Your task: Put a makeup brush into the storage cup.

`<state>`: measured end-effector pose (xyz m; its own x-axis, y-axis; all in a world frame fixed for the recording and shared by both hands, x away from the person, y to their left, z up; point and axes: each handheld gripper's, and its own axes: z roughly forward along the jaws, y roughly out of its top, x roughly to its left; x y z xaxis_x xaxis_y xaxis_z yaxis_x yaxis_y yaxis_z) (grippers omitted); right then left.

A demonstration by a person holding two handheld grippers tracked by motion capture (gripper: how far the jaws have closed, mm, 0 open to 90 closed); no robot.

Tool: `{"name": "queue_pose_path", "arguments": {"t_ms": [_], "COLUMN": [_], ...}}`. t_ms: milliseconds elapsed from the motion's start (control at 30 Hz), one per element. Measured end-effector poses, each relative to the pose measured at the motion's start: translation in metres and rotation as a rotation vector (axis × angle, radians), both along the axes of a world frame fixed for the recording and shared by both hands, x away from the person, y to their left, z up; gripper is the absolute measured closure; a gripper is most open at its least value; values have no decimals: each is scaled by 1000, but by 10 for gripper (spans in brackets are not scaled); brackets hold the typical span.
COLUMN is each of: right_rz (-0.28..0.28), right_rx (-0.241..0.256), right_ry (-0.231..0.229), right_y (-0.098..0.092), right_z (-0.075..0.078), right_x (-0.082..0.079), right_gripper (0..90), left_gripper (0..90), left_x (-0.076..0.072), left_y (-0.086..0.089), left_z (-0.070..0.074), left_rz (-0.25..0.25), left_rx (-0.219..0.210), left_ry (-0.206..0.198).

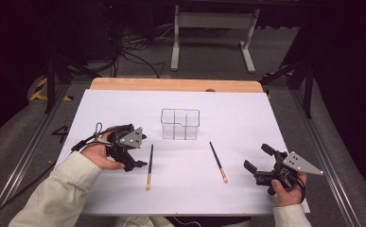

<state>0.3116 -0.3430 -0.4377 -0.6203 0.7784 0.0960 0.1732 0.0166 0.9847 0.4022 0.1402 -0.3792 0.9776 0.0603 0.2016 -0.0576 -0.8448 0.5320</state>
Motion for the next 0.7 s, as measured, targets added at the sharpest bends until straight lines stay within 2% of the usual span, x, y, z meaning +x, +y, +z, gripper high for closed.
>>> {"name": "queue_pose_path", "arguments": {"t_ms": [133,167,200,333,533,700], "right_rz": [0,1,1,2,4,5], "right_rx": [1,1,2,3,8,11], "right_ry": [1,2,4,2,12,18], "right_y": [1,1,1,1,0,0], "right_z": [0,0,0,0,-1,-2], "right_x": [1,1,1,1,1,1], "right_gripper": [6,6,6,6,7,8], "left_gripper": [127,126,130,130,126,130], "left_x": [1,1,1,3,4,3], "left_y": [-5,-6,-6,-13,-19,-25], "left_z": [1,1,1,2,2,3], "left_rz": [-6,-5,-5,-26,-43,-83], "left_rx": [52,63,63,131,175,219], "left_ry": [-9,1,1,-3,7,-3]}}
